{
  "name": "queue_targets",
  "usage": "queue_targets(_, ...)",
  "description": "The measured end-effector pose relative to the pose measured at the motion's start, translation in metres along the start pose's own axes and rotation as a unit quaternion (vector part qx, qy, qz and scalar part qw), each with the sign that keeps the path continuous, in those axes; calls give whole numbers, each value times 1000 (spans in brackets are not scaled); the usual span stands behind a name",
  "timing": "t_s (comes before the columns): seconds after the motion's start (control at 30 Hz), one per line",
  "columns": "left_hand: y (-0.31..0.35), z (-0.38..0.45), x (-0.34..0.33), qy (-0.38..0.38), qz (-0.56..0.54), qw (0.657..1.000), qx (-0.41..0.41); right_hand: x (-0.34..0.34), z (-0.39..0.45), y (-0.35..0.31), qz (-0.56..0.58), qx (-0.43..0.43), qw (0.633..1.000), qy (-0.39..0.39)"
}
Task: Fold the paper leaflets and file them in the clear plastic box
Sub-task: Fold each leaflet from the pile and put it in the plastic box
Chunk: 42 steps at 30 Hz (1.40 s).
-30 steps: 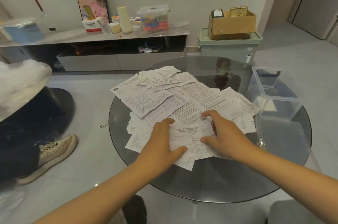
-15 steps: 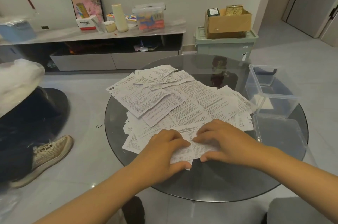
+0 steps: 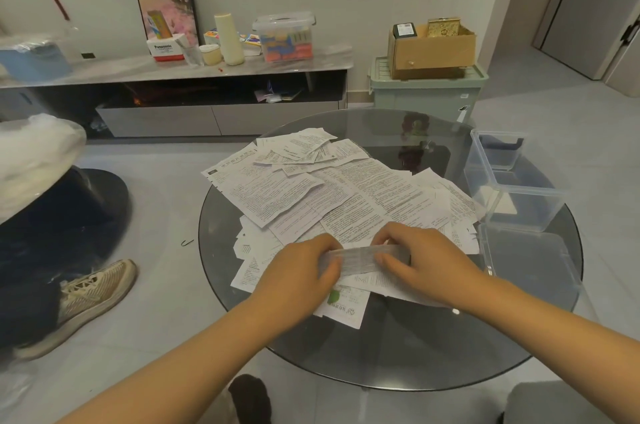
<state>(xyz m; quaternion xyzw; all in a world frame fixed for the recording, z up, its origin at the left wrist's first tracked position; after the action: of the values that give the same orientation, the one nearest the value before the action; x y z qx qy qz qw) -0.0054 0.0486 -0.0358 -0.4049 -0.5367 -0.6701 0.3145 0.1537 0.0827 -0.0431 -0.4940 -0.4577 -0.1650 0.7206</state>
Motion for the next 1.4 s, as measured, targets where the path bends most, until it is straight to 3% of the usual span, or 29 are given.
queue_targets(0.13,-14,8,-8,14,-7,999,49,-3,6,4,7,-41,999,26)
queue_targets(0.27,-17,12,-15,13,17,998,53,-5,9,-3,-74,1,996,51)
queue_targets(0.63,-33,14,-4,-22,38,993,109,2,9,5,-127,-39,991,26)
queue_targets(0.73,-29,12,-1,-30,39,993,111,-1,4,-7,-125,49,989,57)
queue_targets(0.87,-24,6,-3,-53,3,991,125,-15,-8,-19,-72,63,995,1)
queue_targets(1.17,-17,-1,-9,-136,-157,969,134,-21,-16,-15,-112,56,992,-31)
queue_targets(1.4,-19,-1,-9,-157,-205,954,151,-21,-28,-27,-98,68,993,24)
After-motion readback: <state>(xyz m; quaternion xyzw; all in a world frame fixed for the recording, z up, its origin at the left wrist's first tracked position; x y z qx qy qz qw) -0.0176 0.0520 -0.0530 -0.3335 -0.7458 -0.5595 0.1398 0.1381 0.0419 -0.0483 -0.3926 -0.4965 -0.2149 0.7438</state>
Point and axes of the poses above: each hand's wrist, its own z-axis towards the middle knuckle, its own x-axis out of the back of the hand, y = z × x, the point moved 6 cm from there along z, towards the middle knuckle, and after that the axes turned 5 degrees about z, right-handed, at the moved point
